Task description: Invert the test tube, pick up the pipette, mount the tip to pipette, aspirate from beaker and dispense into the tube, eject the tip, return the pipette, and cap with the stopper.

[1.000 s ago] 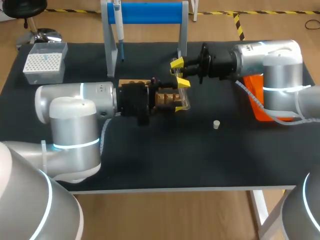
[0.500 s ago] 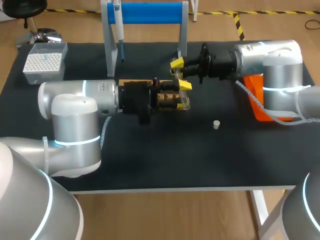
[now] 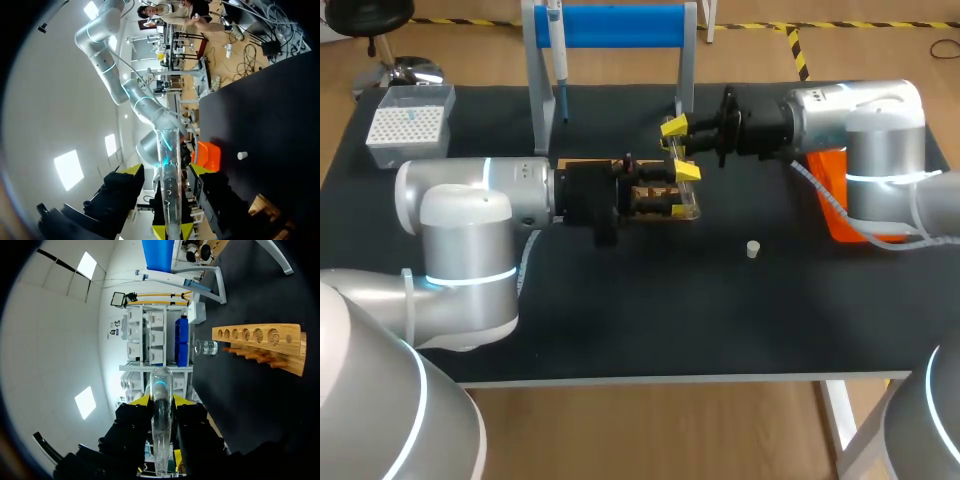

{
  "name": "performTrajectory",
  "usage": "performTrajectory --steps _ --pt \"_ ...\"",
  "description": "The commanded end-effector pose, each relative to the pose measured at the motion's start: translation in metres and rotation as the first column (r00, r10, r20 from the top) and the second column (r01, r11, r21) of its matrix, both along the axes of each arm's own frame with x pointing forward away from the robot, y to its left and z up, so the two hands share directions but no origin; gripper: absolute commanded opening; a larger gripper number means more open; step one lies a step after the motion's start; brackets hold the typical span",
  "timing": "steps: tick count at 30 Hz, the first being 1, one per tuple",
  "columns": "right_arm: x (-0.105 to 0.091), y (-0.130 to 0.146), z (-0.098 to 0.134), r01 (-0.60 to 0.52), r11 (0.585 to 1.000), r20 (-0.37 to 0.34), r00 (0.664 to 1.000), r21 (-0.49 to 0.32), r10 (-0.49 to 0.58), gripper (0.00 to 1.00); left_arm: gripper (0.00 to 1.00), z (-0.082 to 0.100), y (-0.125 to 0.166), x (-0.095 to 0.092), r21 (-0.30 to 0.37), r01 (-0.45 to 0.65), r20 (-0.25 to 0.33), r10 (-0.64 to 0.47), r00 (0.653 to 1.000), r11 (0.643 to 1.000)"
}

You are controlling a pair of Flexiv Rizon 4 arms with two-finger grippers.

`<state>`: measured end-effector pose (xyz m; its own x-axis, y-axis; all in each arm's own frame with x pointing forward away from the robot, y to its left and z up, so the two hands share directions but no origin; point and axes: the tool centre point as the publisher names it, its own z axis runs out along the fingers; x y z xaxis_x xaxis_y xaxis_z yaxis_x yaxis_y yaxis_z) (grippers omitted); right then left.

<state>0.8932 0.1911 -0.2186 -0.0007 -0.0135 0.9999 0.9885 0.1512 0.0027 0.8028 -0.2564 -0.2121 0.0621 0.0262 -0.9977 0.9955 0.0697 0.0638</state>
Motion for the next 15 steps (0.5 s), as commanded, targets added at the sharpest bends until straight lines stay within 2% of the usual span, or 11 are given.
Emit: performTrajectory --steps 1,15 --pt "0.0005 -0.0009 0.0005 -0.002 1.0 0.0 1.0 -0.002 0.002 0.0 0.5 -0.001 0.0003 0.0012 -0.001 0.007 -0.002 -0.007 1.0 1.0" --pt "0.0005 -0.0009 0.0005 -0.002 1.0 0.0 1.0 -0.002 0.002 0.0 0.43 -0.0011 -0.0022 -0.001 0.006 0.026 -0.01 -0.026 1.0 1.0"
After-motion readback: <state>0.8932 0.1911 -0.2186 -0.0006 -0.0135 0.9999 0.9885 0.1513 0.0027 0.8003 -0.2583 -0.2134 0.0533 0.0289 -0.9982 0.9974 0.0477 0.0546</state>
